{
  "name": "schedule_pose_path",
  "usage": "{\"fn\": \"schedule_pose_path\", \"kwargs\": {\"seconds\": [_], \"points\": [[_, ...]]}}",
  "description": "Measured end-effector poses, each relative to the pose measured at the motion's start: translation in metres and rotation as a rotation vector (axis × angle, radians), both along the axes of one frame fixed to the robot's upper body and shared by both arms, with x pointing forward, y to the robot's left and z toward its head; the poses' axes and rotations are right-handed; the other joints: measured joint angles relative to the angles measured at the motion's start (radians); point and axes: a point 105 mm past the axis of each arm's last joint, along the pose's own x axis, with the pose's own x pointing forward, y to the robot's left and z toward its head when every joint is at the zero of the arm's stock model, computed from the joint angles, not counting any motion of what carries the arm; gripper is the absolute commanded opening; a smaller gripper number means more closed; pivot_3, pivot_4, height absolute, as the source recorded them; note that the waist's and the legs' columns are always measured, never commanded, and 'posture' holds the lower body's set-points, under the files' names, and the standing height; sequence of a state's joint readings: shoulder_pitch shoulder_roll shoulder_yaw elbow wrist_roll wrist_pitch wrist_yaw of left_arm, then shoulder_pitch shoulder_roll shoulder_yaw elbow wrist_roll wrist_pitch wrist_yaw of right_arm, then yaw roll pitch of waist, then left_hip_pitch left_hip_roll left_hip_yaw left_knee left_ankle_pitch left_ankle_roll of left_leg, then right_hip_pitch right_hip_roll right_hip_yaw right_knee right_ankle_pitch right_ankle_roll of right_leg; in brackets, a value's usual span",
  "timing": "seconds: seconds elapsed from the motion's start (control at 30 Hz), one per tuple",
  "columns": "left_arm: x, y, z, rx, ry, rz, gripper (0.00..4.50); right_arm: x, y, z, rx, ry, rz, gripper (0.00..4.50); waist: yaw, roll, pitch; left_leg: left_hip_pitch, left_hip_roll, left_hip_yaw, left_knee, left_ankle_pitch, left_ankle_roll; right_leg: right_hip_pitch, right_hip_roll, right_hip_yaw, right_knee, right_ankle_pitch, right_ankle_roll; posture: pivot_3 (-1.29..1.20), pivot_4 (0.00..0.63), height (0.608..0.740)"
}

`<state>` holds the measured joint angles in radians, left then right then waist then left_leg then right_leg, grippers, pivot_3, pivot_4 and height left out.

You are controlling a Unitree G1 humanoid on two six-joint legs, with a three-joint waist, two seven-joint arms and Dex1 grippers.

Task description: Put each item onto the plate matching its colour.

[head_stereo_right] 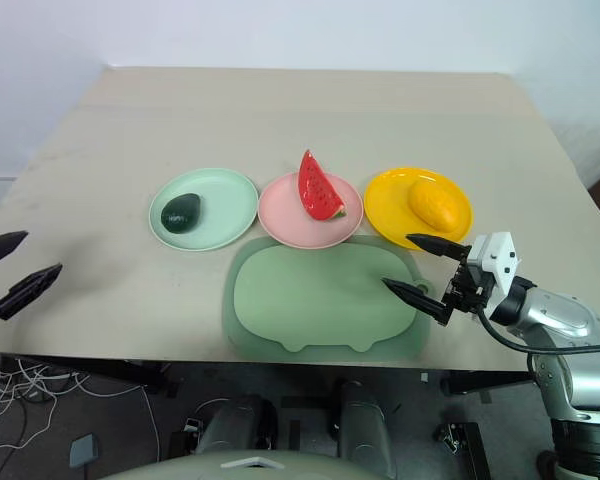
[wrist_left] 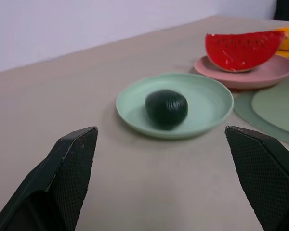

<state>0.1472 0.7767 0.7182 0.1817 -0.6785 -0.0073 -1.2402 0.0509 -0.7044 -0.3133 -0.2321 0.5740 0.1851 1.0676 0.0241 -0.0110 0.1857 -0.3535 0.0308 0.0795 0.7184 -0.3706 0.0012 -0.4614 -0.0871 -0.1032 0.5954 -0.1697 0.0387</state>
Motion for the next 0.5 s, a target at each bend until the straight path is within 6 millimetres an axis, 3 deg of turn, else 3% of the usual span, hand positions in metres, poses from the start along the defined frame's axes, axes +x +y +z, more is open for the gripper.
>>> {"fn": "schedule_pose_path", "kwargs": {"seconds": [0.13, 0.33, 0.5], "points": [[-0.009, -0.001, -0.009, 0.001, 0.019, 0.02, 4.45, -0.007, -0.029, 0.001, -0.02, 0.002, -0.089, 4.5, 0.006, 0.0, 0.0, 0.0, 0.0, 0.002, 0.0, 0.0, 0.0, 0.0, 0.0, 0.0, 0.0, 0.0, 0.001, 0.0, 0.15, 0.736], [-0.017, -0.003, -0.025, -0.027, 0.026, 0.071, 4.45, -0.03, -0.088, 0.008, -0.07, 0.011, -0.258, 4.5, 0.015, -0.001, -0.001, 0.0, 0.0, 0.003, 0.0, 0.0, 0.0, 0.0, 0.001, 0.0, 0.0, 0.0, 0.0, 0.0, 0.15, 0.736], [-0.011, -0.004, -0.024, -0.018, 0.005, 0.085, 4.45, -0.032, -0.099, 0.009, -0.071, 0.004, -0.301, 4.5, 0.013, 0.0, -0.001, 0.001, 0.001, 0.001, 0.0, 0.0, 0.0, 0.0, 0.002, 0.002, 0.0, -0.002, 0.002, 0.0, 0.15, 0.736]]}}
